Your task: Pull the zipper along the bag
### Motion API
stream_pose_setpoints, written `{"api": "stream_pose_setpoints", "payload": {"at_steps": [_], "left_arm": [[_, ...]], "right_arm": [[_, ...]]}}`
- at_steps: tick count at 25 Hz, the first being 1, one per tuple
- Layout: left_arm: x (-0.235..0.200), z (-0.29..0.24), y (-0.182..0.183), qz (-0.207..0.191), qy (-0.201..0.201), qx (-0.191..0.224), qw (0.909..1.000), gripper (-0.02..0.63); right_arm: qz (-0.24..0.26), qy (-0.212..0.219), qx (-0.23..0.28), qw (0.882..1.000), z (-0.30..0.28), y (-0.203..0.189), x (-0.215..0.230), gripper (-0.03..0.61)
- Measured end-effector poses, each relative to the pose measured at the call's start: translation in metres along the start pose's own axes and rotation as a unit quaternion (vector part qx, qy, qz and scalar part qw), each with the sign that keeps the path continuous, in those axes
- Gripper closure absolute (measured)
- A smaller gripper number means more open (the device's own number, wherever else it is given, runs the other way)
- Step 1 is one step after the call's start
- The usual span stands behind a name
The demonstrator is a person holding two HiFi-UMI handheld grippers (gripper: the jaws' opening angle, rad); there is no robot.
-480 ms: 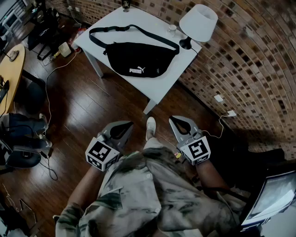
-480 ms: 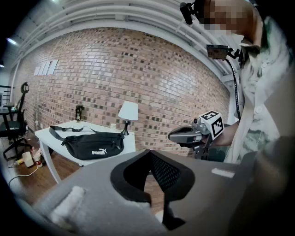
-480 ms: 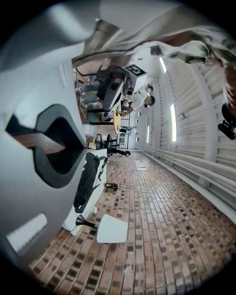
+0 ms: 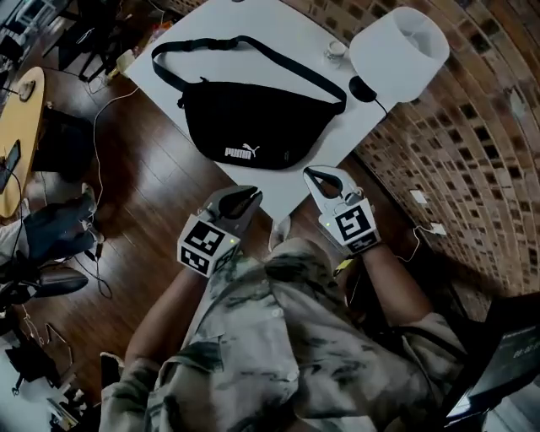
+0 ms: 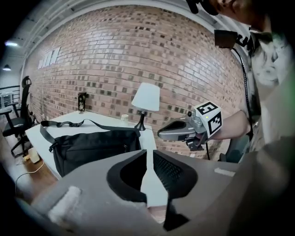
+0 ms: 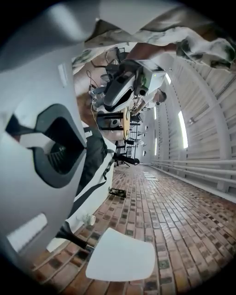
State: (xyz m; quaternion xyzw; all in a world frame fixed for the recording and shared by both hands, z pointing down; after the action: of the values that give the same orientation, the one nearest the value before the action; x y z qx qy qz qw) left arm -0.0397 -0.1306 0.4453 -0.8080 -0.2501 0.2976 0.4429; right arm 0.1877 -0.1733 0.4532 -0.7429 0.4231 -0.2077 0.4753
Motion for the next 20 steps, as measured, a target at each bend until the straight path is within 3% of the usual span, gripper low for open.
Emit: {"api": "stream_pose_setpoints", "payload": {"at_steps": [1, 4, 9, 15, 20], "left_arm": [[-0.005, -0.013, 0.0, 0.005, 0.001, -0.011, 0.9999, 0.557], [-0.02, -0.05, 0.003, 0.009, 0.001, -0.035, 0.9993, 0.555], [-0.052, -0.108, 0.002, -0.029, 0.003, -0.074, 0.9968, 0.555], [-0.073, -0.155, -0.007, -0.05, -0.004, -0.145, 0.9882, 0.545], [-0.08, -0.183, -0.019, -0.059, 0.007, -0.18, 0.9818, 0.514]], "right_arm": [[0.001, 0.005, -0.005, 1.0, -0.011, -0.006, 0.01, 0.572], [-0.006, 0.009, -0.016, 1.0, -0.044, -0.021, 0.036, 0.572], [-0.023, 0.002, -0.043, 0.999, -0.091, -0.036, 0.062, 0.572], [-0.064, -0.01, -0.077, 0.995, -0.122, -0.054, 0.078, 0.572], [-0.077, -0.008, -0.103, 0.992, -0.138, -0.073, 0.083, 0.572]]}}
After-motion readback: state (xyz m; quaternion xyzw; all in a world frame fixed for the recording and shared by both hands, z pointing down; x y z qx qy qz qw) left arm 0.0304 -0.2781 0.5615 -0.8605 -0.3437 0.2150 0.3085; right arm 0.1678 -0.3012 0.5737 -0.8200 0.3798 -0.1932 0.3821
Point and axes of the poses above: the fingertips, and each gripper's own axes: z backward along the fingers, x to its right, y out of its top, the point moved 10 cm from there along z, backward along the fingers, and after that the axes turned 3 degrees about x, right-handed, at the moved point
